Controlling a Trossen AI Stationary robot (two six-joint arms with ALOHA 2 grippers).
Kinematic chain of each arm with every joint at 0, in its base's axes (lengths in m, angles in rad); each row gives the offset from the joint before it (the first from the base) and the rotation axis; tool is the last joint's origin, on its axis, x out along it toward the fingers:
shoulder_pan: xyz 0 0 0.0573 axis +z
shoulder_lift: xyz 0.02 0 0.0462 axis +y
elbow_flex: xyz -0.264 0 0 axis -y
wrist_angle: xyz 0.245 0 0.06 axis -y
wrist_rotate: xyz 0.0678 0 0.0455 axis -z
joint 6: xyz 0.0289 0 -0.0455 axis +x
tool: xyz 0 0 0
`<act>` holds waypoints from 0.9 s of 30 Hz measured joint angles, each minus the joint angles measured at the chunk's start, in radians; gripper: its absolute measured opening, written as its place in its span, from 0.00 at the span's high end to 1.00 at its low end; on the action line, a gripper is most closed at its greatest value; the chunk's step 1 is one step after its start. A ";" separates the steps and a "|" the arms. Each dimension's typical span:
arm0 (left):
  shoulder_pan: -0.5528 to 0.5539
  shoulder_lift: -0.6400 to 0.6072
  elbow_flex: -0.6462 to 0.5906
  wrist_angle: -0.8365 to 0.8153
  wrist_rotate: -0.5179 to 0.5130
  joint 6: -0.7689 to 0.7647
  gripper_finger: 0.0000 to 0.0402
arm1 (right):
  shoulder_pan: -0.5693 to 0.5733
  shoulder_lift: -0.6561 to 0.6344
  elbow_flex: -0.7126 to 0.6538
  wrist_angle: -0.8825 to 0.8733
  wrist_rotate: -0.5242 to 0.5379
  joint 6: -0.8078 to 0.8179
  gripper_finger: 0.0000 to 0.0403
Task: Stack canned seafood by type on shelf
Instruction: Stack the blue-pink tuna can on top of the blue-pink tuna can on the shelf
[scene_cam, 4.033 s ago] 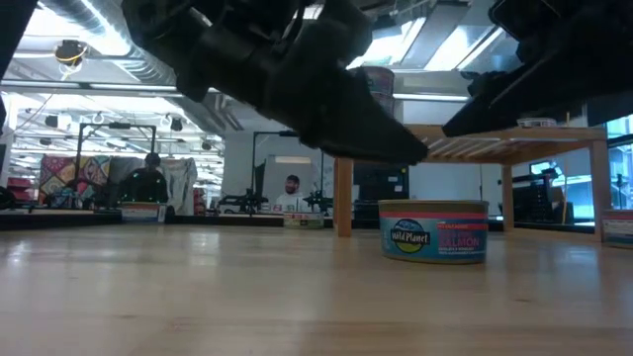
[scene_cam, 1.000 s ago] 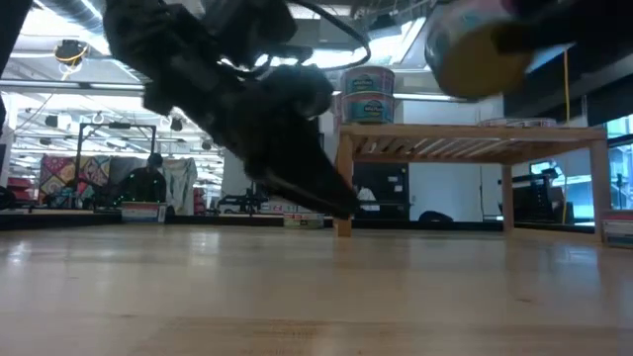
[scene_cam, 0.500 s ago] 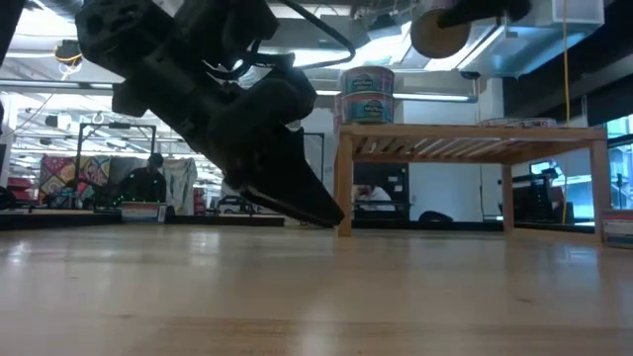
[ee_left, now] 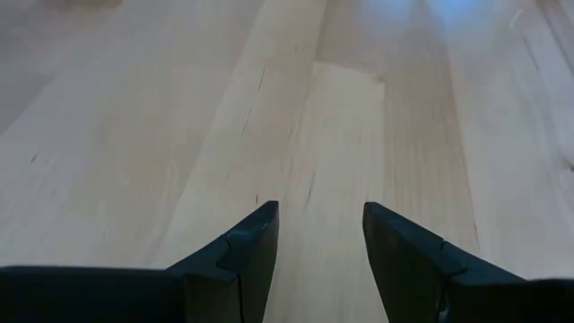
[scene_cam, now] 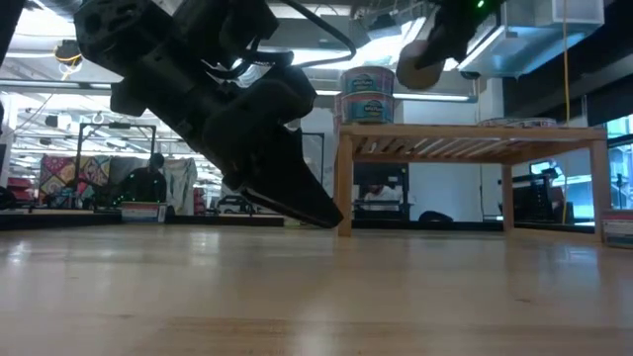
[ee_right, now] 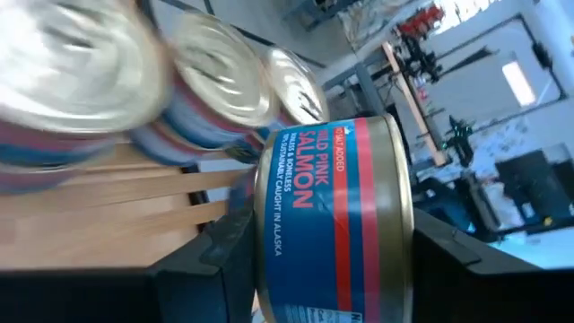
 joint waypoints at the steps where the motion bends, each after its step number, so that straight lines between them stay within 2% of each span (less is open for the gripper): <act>1: 0.000 0.000 0.000 0.000 0.000 0.000 0.60 | -0.042 0.005 0.000 0.019 -0.032 -0.015 0.52; 7: 0.000 0.000 0.001 0.000 -0.012 0.001 0.60 | -0.249 0.071 0.000 0.135 -0.235 -0.046 0.52; 12: 0.000 0.000 0.001 0.000 -0.022 0.025 0.60 | -0.358 0.158 0.000 0.229 -0.307 -0.076 0.52; 19: 0.000 0.000 0.001 0.000 -0.024 0.055 0.60 | -0.422 0.253 0.001 0.286 -0.331 -0.080 0.52; 25: 0.002 0.000 0.002 0.001 -0.026 0.064 0.60 | -0.421 0.269 0.003 0.293 -0.328 -0.097 0.52; 27: 0.002 0.000 0.002 0.001 -0.026 0.064 0.60 | -0.420 0.269 0.003 0.292 -0.328 -0.097 0.48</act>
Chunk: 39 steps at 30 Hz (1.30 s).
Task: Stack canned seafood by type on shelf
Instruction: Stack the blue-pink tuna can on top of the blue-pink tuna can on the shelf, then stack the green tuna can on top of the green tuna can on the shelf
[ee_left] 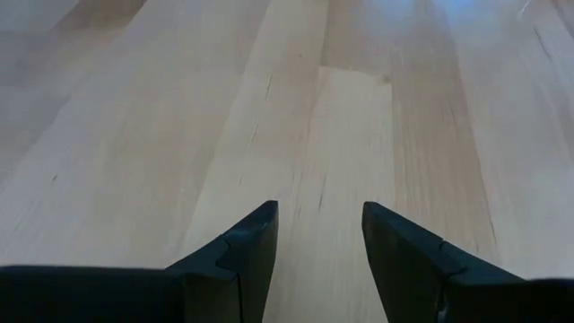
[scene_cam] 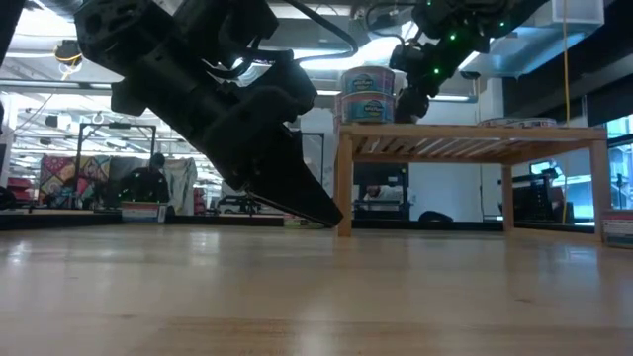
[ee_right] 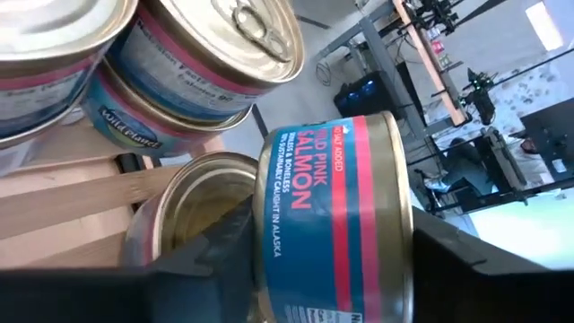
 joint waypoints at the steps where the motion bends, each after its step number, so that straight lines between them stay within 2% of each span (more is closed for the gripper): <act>1: 0.000 0.000 0.000 0.000 0.000 0.000 0.60 | 0.000 0.000 0.000 -0.006 -0.001 0.004 0.44; 4: 0.000 0.000 0.000 0.000 0.000 -0.001 0.60 | 0.000 0.004 -0.003 -0.024 -0.002 0.006 0.32; 8: 0.000 0.000 0.000 0.000 0.000 -0.001 0.60 | 0.001 0.002 -0.003 -0.029 -0.001 0.006 0.27; 25: 0.004 -0.001 0.000 0.000 0.000 -0.002 0.60 | 0.063 -0.054 -0.003 -0.087 0.050 -0.001 0.32; 34: 0.004 -0.002 0.000 0.000 0.000 -0.004 0.60 | 0.141 -0.079 -0.003 -0.102 0.178 -0.046 0.32; 39: 0.004 -0.001 0.000 0.000 0.000 -0.002 0.60 | 0.225 -0.143 -0.003 -0.193 0.265 0.004 0.32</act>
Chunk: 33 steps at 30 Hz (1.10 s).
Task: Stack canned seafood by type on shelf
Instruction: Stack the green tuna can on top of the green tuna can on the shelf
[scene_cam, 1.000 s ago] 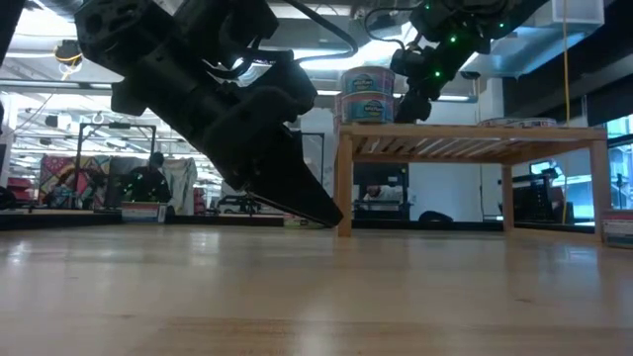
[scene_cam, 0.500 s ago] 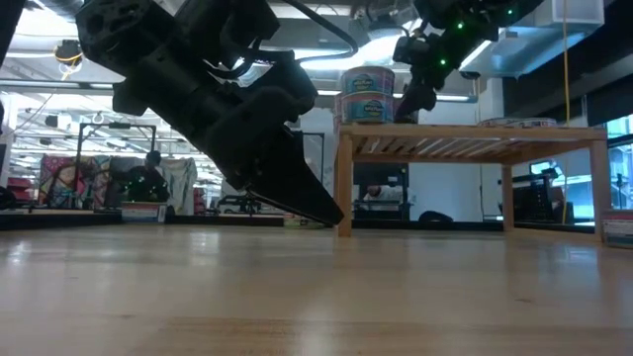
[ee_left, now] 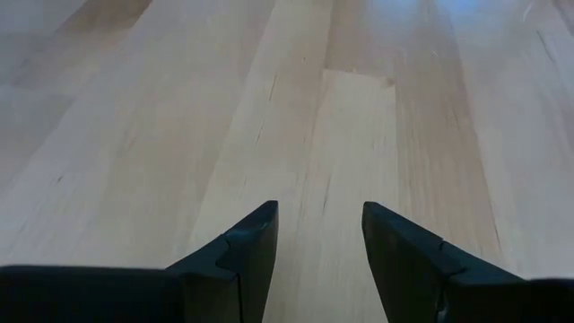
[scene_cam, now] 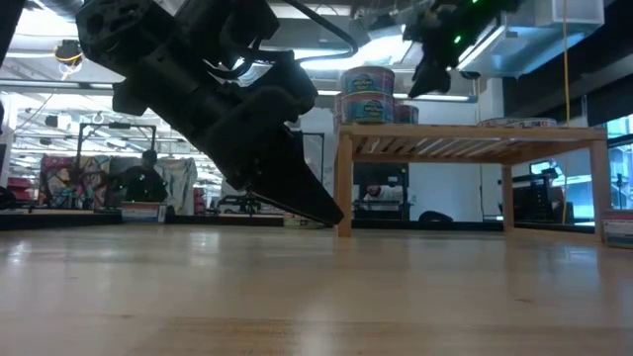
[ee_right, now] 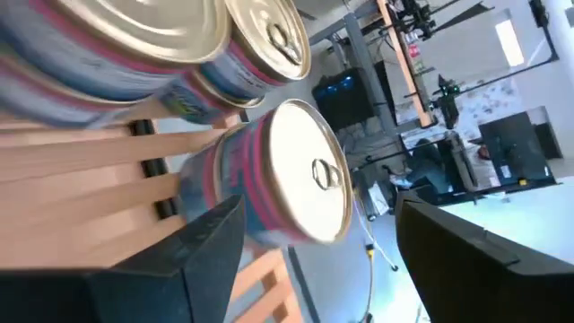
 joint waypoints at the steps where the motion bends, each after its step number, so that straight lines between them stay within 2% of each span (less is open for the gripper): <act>1: 0.000 0.000 0.000 0.000 0.000 0.005 0.60 | 0.029 -0.020 0.000 -0.036 0.014 0.029 0.32; 4: -0.011 -0.002 0.000 -0.001 -0.001 0.035 0.60 | 0.150 -0.089 0.000 -0.179 -0.002 0.174 0.32; 8: -0.031 -0.047 0.000 -0.060 0.000 0.058 0.60 | 0.364 -0.164 -0.008 -0.325 -0.108 0.446 0.32; 12: -0.032 -0.137 0.002 -0.205 -0.036 0.054 0.60 | 0.568 -0.192 -0.082 -0.323 -0.215 0.624 0.32; 17: -0.012 -0.287 0.002 -0.439 -0.089 0.019 0.60 | 0.755 -0.170 -0.238 -0.197 -0.203 0.730 0.32; 22: 0.056 -0.399 0.002 -0.649 -0.132 -0.071 0.60 | 0.857 -0.117 -0.415 0.090 -0.186 0.789 0.32; 25: 0.122 -0.421 0.001 -0.719 -0.141 -0.112 0.60 | 0.885 -0.060 -0.487 0.221 -0.186 0.798 0.32; 28: 0.196 -0.420 0.000 -0.723 -0.142 -0.092 0.60 | 0.882 0.005 -0.526 0.308 -0.176 0.831 0.32; 33: 0.321 -0.397 -0.004 -0.577 -0.144 -0.046 0.60 | 0.882 0.125 -0.565 0.423 -0.161 0.887 0.32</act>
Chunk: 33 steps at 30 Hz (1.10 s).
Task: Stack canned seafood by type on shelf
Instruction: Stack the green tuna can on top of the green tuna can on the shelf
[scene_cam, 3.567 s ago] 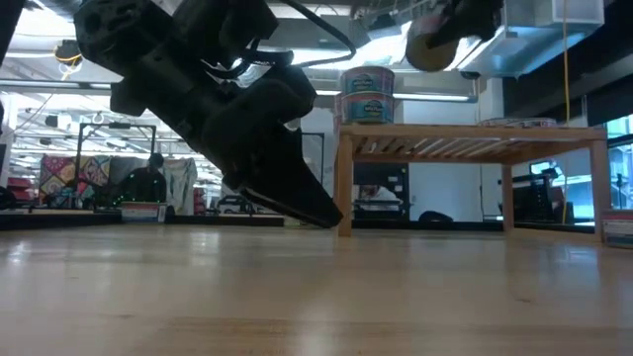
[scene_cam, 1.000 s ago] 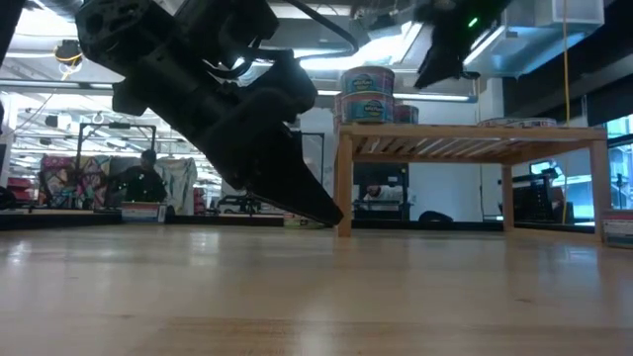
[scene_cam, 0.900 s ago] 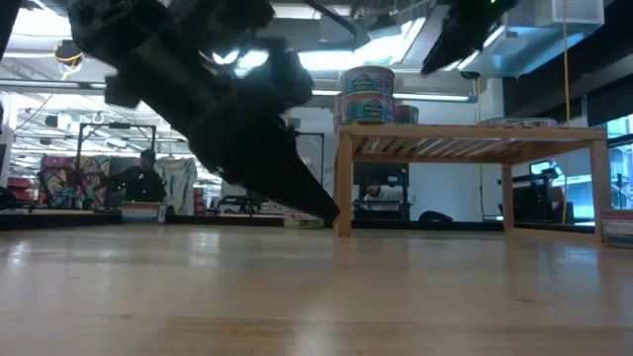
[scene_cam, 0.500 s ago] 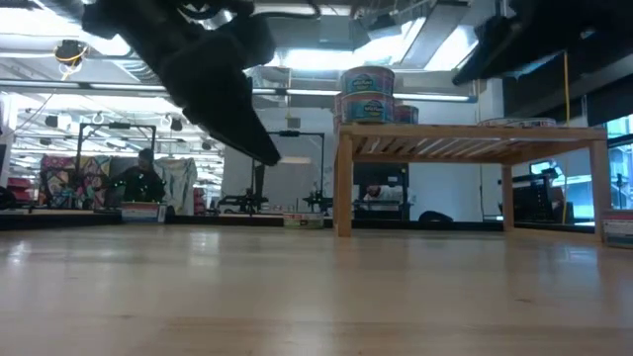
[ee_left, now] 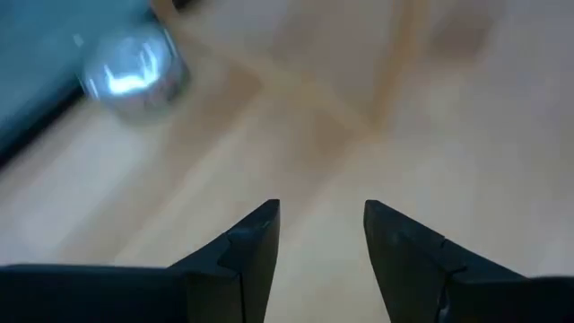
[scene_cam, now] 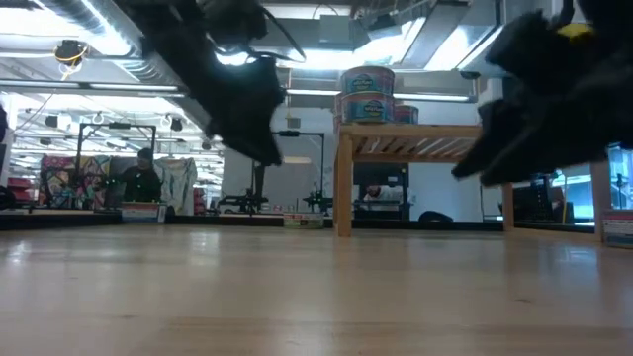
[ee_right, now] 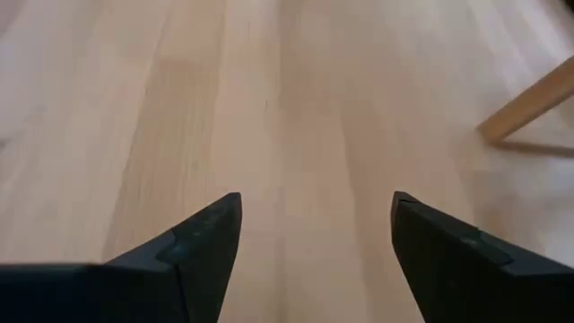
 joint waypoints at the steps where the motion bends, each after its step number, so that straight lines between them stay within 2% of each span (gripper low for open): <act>1: 0.022 0.003 -0.001 0.046 0.000 0.022 0.60 | 0.000 0.021 -0.002 0.009 0.000 0.013 0.32; 10: 0.226 0.125 0.004 0.343 0.001 0.199 0.60 | 0.000 0.181 -0.003 0.123 -0.005 0.078 0.32; 15: 0.351 0.210 0.076 0.346 0.069 0.242 0.60 | 0.000 0.226 -0.001 0.193 -0.001 0.078 0.32; 22: 0.486 0.341 0.184 0.350 0.146 0.284 0.60 | 0.000 0.231 -0.002 0.195 0.004 0.078 0.32; 25: 0.528 0.387 0.217 0.348 0.201 0.294 0.60 | 0.000 0.231 -0.002 0.196 0.000 0.078 0.32; 33: 0.573 0.482 0.269 0.334 0.253 0.349 0.60 | 0.000 0.231 -0.002 0.203 0.013 0.077 0.32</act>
